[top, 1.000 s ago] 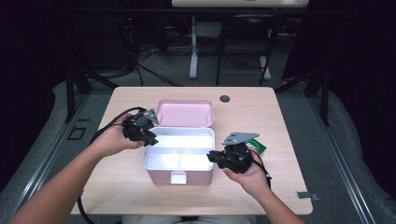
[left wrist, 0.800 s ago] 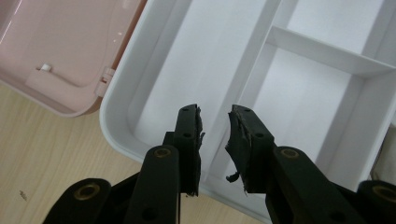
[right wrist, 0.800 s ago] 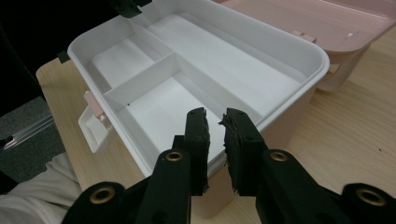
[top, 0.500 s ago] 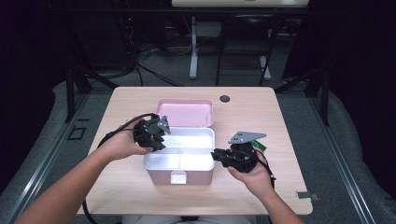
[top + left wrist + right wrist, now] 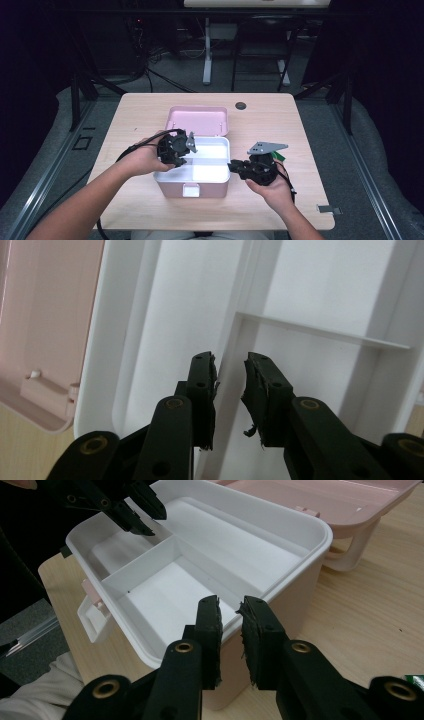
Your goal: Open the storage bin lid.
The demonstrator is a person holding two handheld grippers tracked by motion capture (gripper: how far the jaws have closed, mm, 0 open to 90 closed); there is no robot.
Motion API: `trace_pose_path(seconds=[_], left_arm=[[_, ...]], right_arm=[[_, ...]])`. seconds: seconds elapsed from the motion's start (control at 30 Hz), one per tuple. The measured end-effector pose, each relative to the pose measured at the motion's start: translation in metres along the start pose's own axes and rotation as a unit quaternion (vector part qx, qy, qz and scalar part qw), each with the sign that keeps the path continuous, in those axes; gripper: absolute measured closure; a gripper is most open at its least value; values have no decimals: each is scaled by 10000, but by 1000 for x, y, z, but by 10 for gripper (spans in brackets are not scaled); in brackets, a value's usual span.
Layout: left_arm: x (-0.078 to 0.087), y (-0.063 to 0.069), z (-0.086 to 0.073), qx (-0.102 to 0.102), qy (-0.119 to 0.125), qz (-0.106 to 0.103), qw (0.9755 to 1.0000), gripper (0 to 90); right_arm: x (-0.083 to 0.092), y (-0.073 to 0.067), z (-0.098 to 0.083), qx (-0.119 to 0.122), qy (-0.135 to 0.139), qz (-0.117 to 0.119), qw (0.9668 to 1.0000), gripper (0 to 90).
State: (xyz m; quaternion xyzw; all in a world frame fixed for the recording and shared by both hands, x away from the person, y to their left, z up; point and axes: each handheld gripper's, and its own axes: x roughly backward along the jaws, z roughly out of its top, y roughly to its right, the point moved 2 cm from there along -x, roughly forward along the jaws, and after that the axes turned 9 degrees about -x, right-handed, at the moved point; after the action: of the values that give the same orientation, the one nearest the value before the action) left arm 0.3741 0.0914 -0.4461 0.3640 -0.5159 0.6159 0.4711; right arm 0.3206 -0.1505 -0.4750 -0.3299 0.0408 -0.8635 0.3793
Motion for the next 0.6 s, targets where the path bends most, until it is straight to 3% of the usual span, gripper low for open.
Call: trace_pose_path(seconds=[0.33,0.6], left_arm=[[-11,0,12,-254,-169,6,9995,775],[-16,-3,18,-254,-271,-40,9993,821]], right_arm=[[2,5,-3,-68,-13,-39,10000,774],[2,9,-4,-113,1,-66,9999,774]])
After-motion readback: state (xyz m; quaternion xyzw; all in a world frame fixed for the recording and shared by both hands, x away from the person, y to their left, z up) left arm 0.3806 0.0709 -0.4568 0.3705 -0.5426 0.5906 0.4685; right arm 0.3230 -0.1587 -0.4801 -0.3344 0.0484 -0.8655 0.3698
